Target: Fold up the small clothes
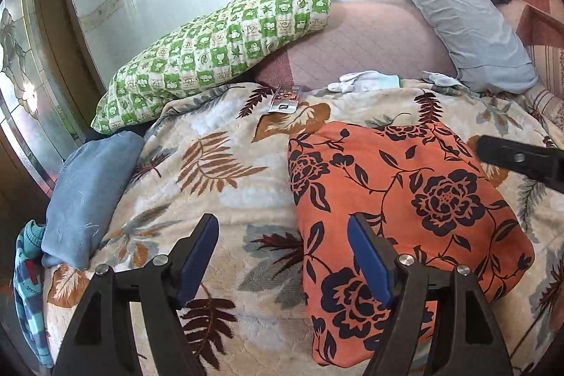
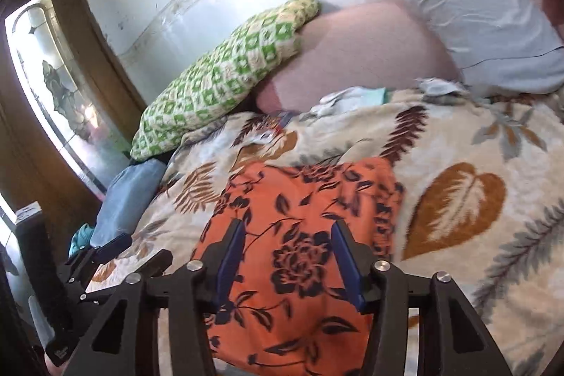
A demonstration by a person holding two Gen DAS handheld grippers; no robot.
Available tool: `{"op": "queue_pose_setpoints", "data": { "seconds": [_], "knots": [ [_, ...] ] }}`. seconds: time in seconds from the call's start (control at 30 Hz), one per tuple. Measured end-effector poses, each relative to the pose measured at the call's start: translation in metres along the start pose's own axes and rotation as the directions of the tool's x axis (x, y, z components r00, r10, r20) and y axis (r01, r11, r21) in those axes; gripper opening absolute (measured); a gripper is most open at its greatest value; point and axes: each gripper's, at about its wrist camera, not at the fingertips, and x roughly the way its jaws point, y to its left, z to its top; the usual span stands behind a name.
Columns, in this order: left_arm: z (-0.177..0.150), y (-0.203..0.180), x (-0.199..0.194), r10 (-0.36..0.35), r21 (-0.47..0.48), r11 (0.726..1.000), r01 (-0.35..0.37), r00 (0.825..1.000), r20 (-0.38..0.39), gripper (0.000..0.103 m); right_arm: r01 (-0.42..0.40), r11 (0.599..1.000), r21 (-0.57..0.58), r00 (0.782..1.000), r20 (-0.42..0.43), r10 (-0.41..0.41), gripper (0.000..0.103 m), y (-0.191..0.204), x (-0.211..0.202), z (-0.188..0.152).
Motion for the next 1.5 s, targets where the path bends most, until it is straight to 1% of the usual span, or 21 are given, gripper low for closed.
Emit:
{"op": "queue_pose_setpoints", "data": {
  "seconds": [0.07, 0.13, 0.2, 0.27, 0.37, 0.4, 0.53, 0.6, 0.67, 0.77, 0.8, 0.83, 0.9, 1.03, 1.1, 1.2, 1.27, 1.37, 1.4, 1.43, 1.5],
  "knots": [
    [-0.001, 0.000, 0.001, 0.004, 0.007, 1.000, -0.004, 1.000, -0.002, 0.076, 0.019, 1.000, 0.007, 0.999, -0.042, -0.019, 0.053, -0.003, 0.016, 0.000],
    [-0.003, 0.000, 0.006, 0.005, 0.012, 1.000, -0.005, 1.000, -0.013, 0.076, 0.047, 0.999, 0.024, 0.995, -0.092, -0.045, 0.053, -0.015, 0.034, -0.011],
    [-0.006, 0.000, 0.014, 0.004, 0.014, 1.000, -0.003, 0.999, -0.032, 0.076, 0.098, 0.994, 0.051, 0.981, -0.175, -0.087, 0.052, -0.029, 0.065, -0.018],
    [-0.009, 0.000, 0.023, 0.007, 0.015, 1.000, -0.007, 0.998, -0.057, 0.076, 0.135, 0.990, 0.043, 0.971, -0.205, -0.124, 0.052, -0.041, 0.076, -0.027],
    [-0.014, -0.001, 0.033, 0.010, 0.019, 1.000, -0.009, 0.996, -0.087, 0.076, 0.152, 0.988, -0.030, 0.968, -0.199, -0.155, 0.052, -0.028, 0.071, -0.026],
    [-0.016, -0.001, 0.035, 0.012, 0.018, 1.000, -0.010, 0.996, -0.092, 0.076, 0.145, 0.989, -0.037, 0.971, -0.186, -0.149, 0.052, -0.025, 0.064, -0.025],
    [-0.017, 0.002, 0.035, 0.011, 0.011, 1.000, -0.010, 0.996, -0.092, 0.076, 0.114, 0.993, 0.008, 0.982, -0.154, -0.112, 0.052, -0.025, 0.030, -0.025],
    [-0.018, 0.002, 0.037, 0.010, 0.005, 1.000, -0.010, 0.995, -0.096, 0.076, 0.116, 0.993, -0.001, 0.981, -0.158, -0.115, 0.052, -0.022, 0.017, -0.029],
    [-0.020, 0.003, 0.039, 0.010, -0.001, 1.000, -0.010, 0.995, -0.103, 0.077, 0.143, 0.989, -0.031, 0.971, -0.191, -0.146, 0.052, -0.020, 0.017, -0.036],
    [-0.022, 0.000, 0.042, 0.012, 0.013, 1.000, -0.011, 0.994, -0.106, 0.080, 0.183, 0.983, -0.025, 0.929, -0.323, -0.181, 0.052, -0.034, 0.048, -0.054],
    [-0.023, -0.002, 0.044, 0.012, 0.020, 1.000, -0.010, 0.994, -0.108, 0.080, 0.185, 0.983, -0.008, 0.925, -0.337, -0.177, 0.054, -0.040, 0.055, -0.057],
    [-0.024, -0.003, 0.046, 0.019, 0.026, 1.000, -0.017, 0.994, -0.109, 0.081, 0.176, 0.984, 0.012, 0.930, -0.330, -0.162, 0.056, -0.043, 0.056, -0.057],
    [-0.026, -0.004, 0.050, 0.030, 0.032, 0.999, -0.026, 0.993, -0.111, 0.085, 0.163, 0.986, 0.039, 0.928, -0.345, -0.140, 0.059, -0.045, 0.057, -0.053],
    [-0.030, -0.002, 0.057, 0.041, 0.009, 0.999, -0.040, 0.993, -0.113, 0.095, 0.150, 0.989, 0.008, 0.929, -0.343, -0.138, 0.061, -0.045, 0.059, -0.056],
    [-0.031, -0.001, 0.058, 0.063, -0.007, 0.998, -0.064, 0.992, -0.106, 0.100, 0.142, 0.990, 0.007, 0.929, -0.346, -0.131, 0.063, -0.045, 0.060, -0.056],
    [-0.033, -0.003, 0.057, 0.091, -0.003, 0.996, -0.092, 0.992, -0.091, 0.103, 0.137, 0.991, 0.002, 0.927, -0.354, -0.127, 0.065, -0.043, 0.062, -0.055],
    [-0.036, -0.009, 0.052, 0.122, 0.024, 0.992, -0.121, 0.991, -0.061, 0.103, 0.128, 0.992, 0.004, 0.926, -0.358, -0.118, 0.066, -0.044, 0.062, -0.055],
    [-0.036, -0.018, 0.047, 0.156, 0.107, 0.982, -0.153, 0.987, -0.025, 0.103, 0.111, 0.994, 0.022, 0.925, -0.368, -0.095, 0.066, -0.048, 0.063, -0.054],
    [-0.032, -0.019, 0.045, 0.153, 0.135, 0.980, -0.147, 0.988, -0.035, 0.103, 0.101, 0.994, 0.036, 0.925, -0.371, -0.081, 0.066, -0.049, 0.062, -0.051],
    [-0.027, -0.018, 0.045, 0.143, 0.149, 0.980, -0.132, 0.988, -0.064, 0.103, 0.094, 0.994, 0.054, 0.927, -0.369, -0.068, 0.066, -0.051, 0.060, -0.049],
    [-0.018, -0.011, 0.045, 0.114, 0.133, 0.986, -0.096, 0.985, -0.127, 0.103, 0.061, 0.991, 0.118, 0.941, -0.338, -0.017, 0.066, -0.058, 0.053, -0.039]
  ]
}}
